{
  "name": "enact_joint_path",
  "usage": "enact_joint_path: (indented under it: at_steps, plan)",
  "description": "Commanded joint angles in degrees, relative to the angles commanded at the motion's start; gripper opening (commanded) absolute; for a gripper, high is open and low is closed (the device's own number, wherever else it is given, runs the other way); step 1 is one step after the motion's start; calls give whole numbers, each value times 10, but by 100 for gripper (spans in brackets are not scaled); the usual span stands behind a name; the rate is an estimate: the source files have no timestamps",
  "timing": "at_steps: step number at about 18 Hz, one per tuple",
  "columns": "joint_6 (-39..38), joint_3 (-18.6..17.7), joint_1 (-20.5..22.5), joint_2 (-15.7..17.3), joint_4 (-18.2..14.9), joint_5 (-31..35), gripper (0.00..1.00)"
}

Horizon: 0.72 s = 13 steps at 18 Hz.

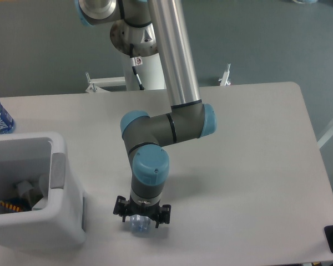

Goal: Place the trash in the trash can
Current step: 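Lower the gripper around the bottle's cap end and close, then lift the bottle upright and carry it over the trash bin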

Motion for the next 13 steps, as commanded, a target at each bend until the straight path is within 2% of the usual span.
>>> enact_joint_path:
  at_steps: [1, 3, 4, 9, 12, 13]
  plan:
    - [0, -1, -3, 0, 2, 3, 96]
    - [0, -2, -7, 2, 3, 4, 73]
    - [0, -3, -7, 2, 3, 4, 67]
    - [2, -3, -7, 7, 2, 4, 58]
    - [1, -4, -7, 9, 2, 5, 44]
    - [2, -4, -7, 11, 2, 7, 44]
